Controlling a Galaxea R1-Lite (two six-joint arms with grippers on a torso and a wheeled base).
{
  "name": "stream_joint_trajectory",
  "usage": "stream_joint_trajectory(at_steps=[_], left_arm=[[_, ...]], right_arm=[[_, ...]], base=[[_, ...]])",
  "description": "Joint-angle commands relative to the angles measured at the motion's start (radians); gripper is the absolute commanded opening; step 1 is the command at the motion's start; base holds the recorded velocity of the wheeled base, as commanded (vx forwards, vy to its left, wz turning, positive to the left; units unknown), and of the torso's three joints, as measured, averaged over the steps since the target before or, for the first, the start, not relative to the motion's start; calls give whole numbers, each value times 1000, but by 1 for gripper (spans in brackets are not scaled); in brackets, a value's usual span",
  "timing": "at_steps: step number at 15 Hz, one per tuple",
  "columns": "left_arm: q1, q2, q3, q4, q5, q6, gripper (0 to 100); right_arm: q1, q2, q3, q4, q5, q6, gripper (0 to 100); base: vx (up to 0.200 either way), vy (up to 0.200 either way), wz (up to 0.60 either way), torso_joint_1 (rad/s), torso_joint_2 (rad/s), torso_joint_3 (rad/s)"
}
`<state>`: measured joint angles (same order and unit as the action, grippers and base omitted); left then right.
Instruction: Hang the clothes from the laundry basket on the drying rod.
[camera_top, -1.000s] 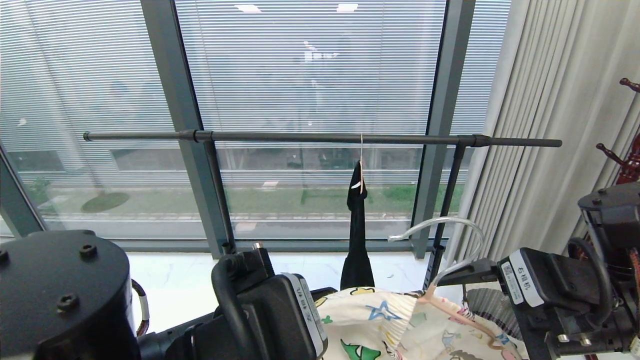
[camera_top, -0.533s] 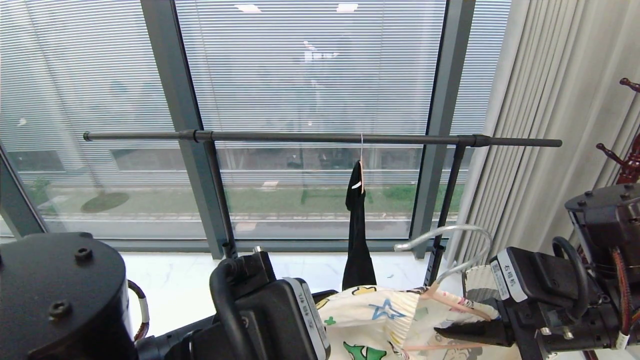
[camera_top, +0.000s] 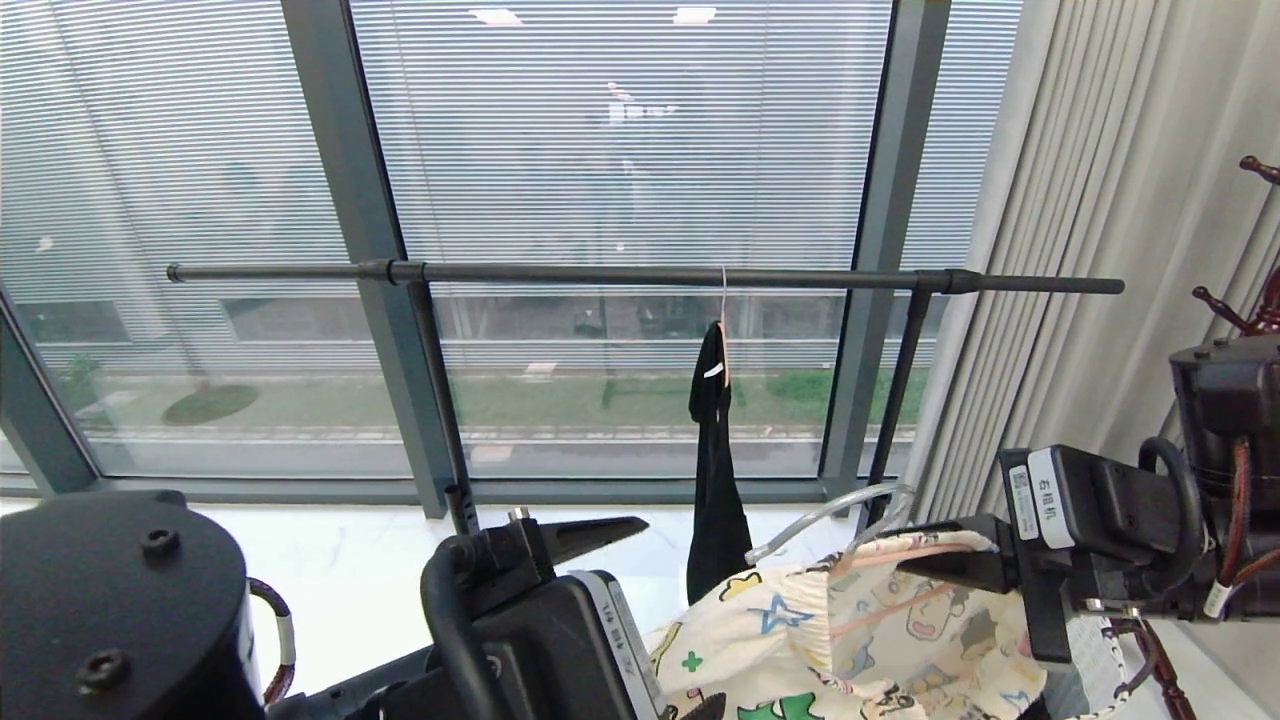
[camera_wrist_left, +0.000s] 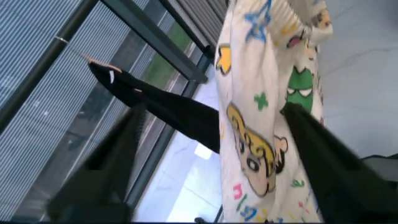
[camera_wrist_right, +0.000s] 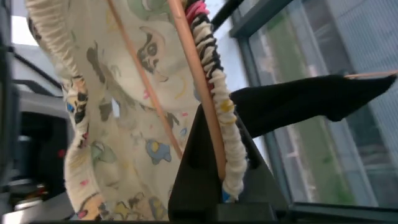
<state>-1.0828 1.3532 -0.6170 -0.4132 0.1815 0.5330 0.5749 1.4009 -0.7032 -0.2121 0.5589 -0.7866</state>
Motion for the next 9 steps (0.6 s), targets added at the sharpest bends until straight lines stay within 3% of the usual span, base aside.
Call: stream_joint_trajectory(at_steps=[1, 3, 5, 9], left_arm=[[7, 1, 5, 1, 9, -1, 100], [43, -5, 25, 1, 12, -2, 100], [147, -42, 105, 1, 12, -2, 100], [360, -152, 292, -1, 10, -7, 100]], right_arm=[[-46, 23, 2, -44, 13, -40, 0], [-86, 27, 2, -92, 29, -72, 0], [-119, 20, -1, -158, 33, -68, 0], [-133, -16, -7, -176, 33, 20, 0]], base=[[0, 0, 0, 0, 0, 0], [0, 0, 0, 0, 0, 0], [0, 0, 0, 0, 0, 0], [0, 0, 0, 0, 0, 0]])
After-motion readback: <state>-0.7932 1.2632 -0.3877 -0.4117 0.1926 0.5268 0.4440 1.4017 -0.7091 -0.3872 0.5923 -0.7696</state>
